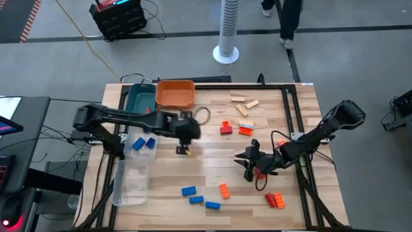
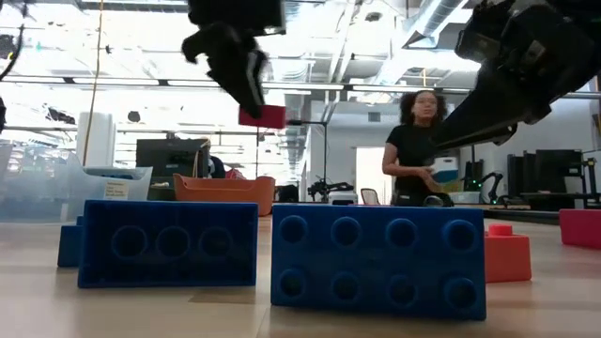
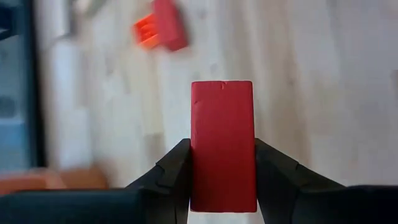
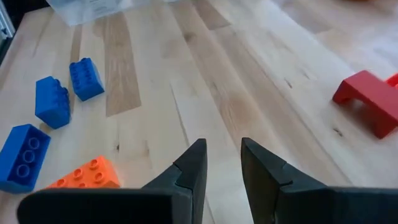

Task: Sort blocks
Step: Put the wooden red block into the blue bin

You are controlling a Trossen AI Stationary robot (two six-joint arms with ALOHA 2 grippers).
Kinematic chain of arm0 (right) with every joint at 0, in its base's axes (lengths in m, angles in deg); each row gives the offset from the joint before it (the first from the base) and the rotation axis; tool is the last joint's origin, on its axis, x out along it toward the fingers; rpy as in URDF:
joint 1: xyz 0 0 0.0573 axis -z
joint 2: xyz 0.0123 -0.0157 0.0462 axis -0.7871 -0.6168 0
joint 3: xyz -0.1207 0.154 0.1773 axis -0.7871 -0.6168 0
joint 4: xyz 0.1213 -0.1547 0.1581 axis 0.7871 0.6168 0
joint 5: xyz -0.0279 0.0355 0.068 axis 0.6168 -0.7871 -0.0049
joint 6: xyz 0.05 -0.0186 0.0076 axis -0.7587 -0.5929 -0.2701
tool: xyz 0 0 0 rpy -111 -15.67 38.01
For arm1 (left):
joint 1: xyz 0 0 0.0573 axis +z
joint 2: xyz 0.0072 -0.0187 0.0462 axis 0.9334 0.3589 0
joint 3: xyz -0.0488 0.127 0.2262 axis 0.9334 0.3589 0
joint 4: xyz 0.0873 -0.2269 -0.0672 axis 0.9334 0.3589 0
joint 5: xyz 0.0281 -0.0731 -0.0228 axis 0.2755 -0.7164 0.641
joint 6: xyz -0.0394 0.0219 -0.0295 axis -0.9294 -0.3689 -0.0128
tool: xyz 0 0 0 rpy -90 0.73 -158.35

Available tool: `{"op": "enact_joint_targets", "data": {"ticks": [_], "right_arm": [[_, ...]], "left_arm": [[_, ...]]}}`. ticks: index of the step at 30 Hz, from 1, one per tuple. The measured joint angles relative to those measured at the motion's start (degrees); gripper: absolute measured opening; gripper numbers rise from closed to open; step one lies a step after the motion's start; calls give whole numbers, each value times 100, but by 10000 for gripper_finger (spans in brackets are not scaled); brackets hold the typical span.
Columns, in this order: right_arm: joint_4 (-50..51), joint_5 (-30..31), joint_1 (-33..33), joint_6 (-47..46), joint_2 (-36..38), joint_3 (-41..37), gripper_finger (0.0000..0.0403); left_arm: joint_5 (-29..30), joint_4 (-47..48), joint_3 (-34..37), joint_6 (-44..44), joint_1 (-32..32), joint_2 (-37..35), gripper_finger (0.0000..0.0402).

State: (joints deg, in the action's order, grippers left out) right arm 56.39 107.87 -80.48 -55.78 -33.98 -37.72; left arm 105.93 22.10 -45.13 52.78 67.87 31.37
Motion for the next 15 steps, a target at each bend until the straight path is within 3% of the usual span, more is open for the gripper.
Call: {"op": "enact_joint_targets", "data": {"ticks": [6, 11, 15], "right_arm": [[-99, 701, -104, 462, -2, 0, 108], [-726, 722, 463, 1437, 0, 0, 108], [-842, 372, 1054, 1681, 15, 0, 108]], "left_arm": [[560, -1157, 1789, -359, 241, -1466, 124], [1590, -1401, 2657, -691, 279, -2491, 124], [1936, -1435, 2975, -942, 276, -3110, 124]]}}
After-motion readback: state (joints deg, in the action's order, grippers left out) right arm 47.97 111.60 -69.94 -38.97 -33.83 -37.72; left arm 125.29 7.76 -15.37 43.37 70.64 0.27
